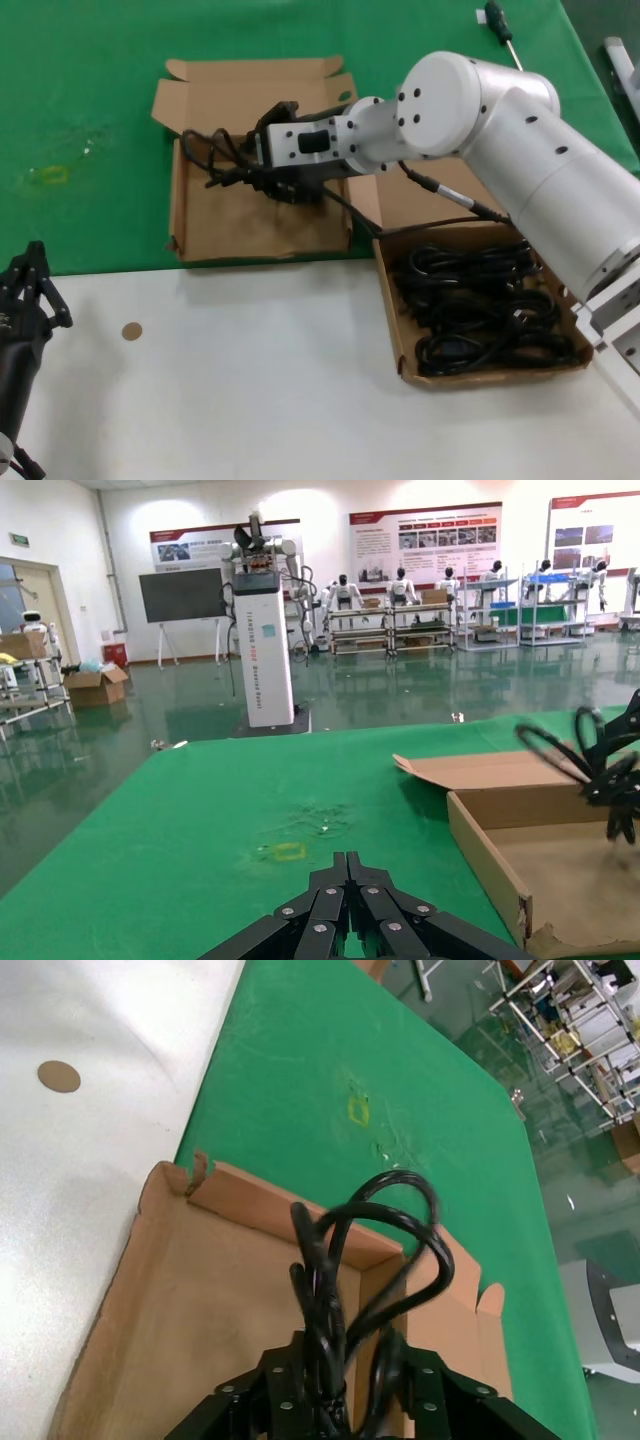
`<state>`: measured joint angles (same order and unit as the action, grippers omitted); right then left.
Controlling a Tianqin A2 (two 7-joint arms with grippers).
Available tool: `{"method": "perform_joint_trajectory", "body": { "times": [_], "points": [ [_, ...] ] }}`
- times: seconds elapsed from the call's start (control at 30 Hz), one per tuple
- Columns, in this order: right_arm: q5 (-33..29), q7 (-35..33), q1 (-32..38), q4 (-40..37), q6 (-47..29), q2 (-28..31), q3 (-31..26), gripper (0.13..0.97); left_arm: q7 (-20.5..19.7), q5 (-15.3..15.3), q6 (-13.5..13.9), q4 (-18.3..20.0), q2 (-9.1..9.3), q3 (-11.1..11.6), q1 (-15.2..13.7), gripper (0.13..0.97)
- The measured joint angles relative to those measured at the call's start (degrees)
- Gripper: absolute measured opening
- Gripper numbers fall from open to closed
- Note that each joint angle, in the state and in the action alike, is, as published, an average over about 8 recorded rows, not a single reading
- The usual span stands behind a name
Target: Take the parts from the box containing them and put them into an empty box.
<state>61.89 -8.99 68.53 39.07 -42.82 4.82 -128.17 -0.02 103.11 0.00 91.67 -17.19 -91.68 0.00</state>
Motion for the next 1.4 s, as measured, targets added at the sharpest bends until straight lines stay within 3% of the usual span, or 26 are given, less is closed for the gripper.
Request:
{"method": "perform_joint_trajectory", "body": {
  "times": [0.33, 0.47, 1.03, 1.17, 1.4],
  "points": [
    [0.17, 0.14, 0.07, 0.28, 0.11, 0.17, -0.1, 0.438, 0.0, 0.0, 0.0, 0.0, 0.0, 0.0, 0.0, 0.152],
    [0.13, 0.45, -0.02, 0.8, 0.06, 0.28, -0.15, 0.438, 0.0, 0.0, 0.0, 0.0, 0.0, 0.0, 0.0, 0.152],
    [-0.54, 2.82, -1.3, 5.84, -0.9, 1.7, -0.2, 0.822, 0.0, 0.0, 0.0, 0.0, 0.0, 0.0, 0.0, 0.156],
    [0.04, 2.92, -2.25, 6.51, -0.29, 1.85, 0.31, 0.822, 0.0, 0.0, 0.0, 0.0, 0.0, 0.0, 0.0, 0.158],
    [2.8, 3.32, -6.69, 9.6, 2.6, 2.56, 2.74, 0.916, 0.0, 0.0, 0.0, 0.0, 0.0, 0.0, 0.0, 0.191]
  ]
}}
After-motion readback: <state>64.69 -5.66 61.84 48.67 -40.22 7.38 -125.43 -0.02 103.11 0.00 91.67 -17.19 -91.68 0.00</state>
